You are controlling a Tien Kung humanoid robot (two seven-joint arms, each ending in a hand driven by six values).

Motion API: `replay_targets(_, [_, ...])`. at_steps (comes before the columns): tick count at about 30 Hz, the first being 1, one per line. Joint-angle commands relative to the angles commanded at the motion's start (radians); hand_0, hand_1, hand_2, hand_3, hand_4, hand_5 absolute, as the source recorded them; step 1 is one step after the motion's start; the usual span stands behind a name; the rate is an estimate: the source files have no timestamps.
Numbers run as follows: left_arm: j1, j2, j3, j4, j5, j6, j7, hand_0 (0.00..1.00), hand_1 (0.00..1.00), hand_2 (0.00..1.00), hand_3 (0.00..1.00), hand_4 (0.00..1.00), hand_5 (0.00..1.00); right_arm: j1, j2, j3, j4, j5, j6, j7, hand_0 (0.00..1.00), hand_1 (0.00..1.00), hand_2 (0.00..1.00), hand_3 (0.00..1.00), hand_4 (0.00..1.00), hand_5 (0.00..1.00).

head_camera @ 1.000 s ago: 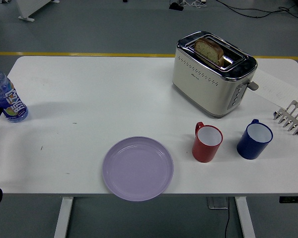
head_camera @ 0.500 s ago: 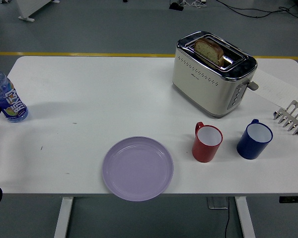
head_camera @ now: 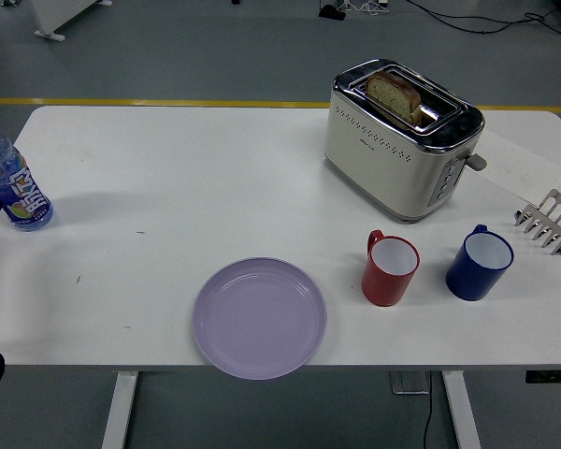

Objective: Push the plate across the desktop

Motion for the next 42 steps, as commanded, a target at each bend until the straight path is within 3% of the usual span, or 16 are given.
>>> replay_targets(42, [0.026, 0.011, -0.010, 0.004, 0.047, -0.005, 0.006, 0.687, 0.705, 0.684, 0.602, 0.531, 0.998, -0.014, 0.000, 0.009, 0.002, -0.014, 0.002, -0.004, 0.581, 0.552, 0.624, 0.630, 0.151, 0.639])
